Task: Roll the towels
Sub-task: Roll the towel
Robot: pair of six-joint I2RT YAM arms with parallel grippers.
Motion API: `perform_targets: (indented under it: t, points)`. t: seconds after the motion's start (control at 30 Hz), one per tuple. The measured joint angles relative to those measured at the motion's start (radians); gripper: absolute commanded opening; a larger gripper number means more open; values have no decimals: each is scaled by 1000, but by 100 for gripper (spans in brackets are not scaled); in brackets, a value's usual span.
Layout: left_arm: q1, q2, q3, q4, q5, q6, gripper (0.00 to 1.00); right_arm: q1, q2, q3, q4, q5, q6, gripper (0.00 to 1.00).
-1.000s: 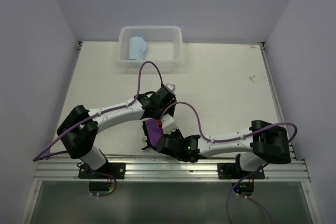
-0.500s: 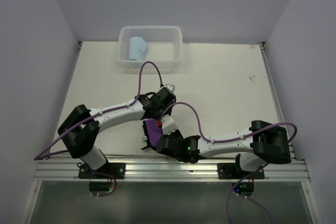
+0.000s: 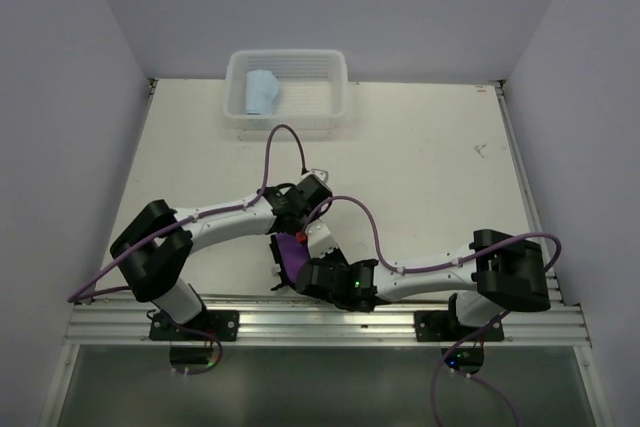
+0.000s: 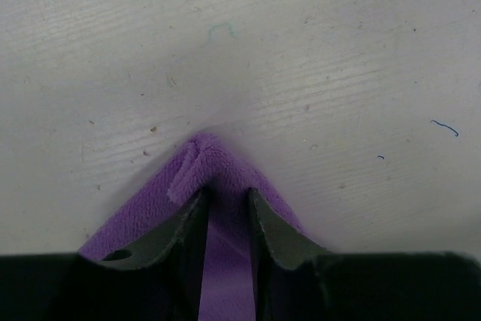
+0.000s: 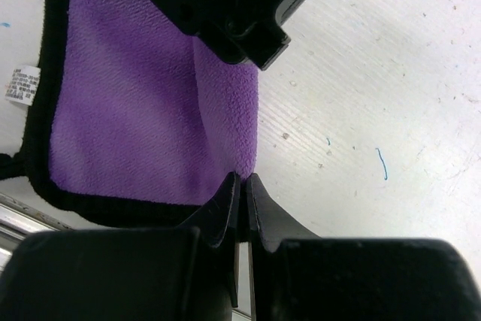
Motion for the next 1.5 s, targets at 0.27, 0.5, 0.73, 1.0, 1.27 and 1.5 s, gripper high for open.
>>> perform_targets:
  t: [0.27,0.5,0.73,1.0,1.27,1.5]
  points:
    - [0,-1,-31,24,-9,-8,25,11,18,20,-5,10,0,0]
    - [-1,-10,-75,72,-13,-30,17,18,18,20,16,4,-8,0]
    - [-1,-53,-150,147,-18,-72,4,28,33,16,76,-30,-25,11]
    - [2,-126,-282,299,-29,-132,0,38,-30,-76,188,-81,-44,31]
    - [8,-222,-482,565,-48,-210,0,39,-212,-197,285,-126,-13,42]
    - [8,-265,-577,696,-74,-244,0,36,-302,-278,348,-132,39,50]
